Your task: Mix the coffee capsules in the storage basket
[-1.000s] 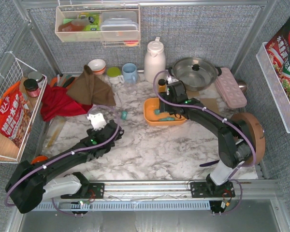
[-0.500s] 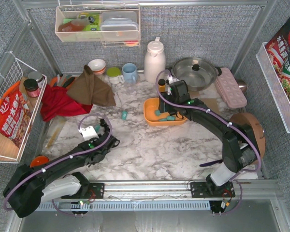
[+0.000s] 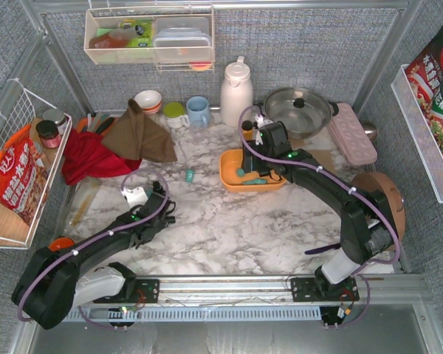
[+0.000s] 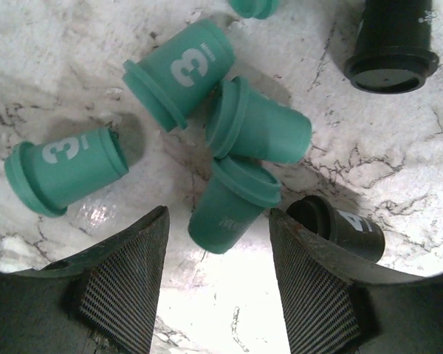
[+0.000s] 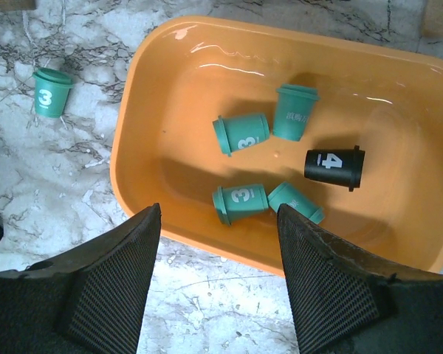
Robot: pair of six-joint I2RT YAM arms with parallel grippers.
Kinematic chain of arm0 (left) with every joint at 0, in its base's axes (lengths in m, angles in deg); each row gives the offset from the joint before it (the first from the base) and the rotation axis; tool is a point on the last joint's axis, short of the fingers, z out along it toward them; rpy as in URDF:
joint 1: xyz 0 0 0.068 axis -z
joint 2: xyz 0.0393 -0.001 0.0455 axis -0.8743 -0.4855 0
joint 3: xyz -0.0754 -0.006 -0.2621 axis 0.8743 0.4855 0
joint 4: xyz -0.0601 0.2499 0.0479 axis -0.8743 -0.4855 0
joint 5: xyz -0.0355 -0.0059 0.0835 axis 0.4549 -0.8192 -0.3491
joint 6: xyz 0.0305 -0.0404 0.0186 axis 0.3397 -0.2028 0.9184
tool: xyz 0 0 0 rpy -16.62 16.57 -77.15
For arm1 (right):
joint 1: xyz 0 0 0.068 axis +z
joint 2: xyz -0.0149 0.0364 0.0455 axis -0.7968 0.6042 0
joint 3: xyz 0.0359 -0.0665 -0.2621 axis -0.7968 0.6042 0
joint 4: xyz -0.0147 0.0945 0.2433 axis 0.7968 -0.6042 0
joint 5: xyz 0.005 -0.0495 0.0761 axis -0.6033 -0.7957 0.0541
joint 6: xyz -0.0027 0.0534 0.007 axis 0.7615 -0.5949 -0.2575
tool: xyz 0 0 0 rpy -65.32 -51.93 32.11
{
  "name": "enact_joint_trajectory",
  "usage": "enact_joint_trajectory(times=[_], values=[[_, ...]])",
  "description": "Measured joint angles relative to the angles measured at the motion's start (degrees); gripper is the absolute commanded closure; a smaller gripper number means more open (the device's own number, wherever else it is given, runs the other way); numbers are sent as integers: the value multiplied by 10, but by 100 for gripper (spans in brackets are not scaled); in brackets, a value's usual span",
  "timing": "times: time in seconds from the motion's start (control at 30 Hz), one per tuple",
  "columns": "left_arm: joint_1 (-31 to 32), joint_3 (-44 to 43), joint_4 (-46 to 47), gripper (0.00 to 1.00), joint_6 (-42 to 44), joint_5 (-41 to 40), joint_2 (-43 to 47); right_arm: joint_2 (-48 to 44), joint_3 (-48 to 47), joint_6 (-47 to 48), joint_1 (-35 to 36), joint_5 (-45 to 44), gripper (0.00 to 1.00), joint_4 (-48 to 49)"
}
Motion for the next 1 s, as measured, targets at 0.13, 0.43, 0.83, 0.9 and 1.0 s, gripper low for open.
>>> enact_joint_trajectory(times=[0.13, 0.43, 0.83, 0.9, 1.0], values=[[-20, 4, 35, 33, 43, 24, -9, 3, -6, 0, 0, 8, 32, -3], [-42, 4, 80, 45, 93, 52, -23, 8, -8, 0, 0, 19, 32, -8], [-42, -28, 35, 50, 100, 94, -22, 14, -15, 0, 0, 25, 32, -10], [-42, -29, 29, 50, 102, 97, -18, 14, -15, 0, 0, 26, 32, -10], [-42, -33, 26, 43, 110, 100, -17, 14, -15, 0, 0, 28, 32, -10]])
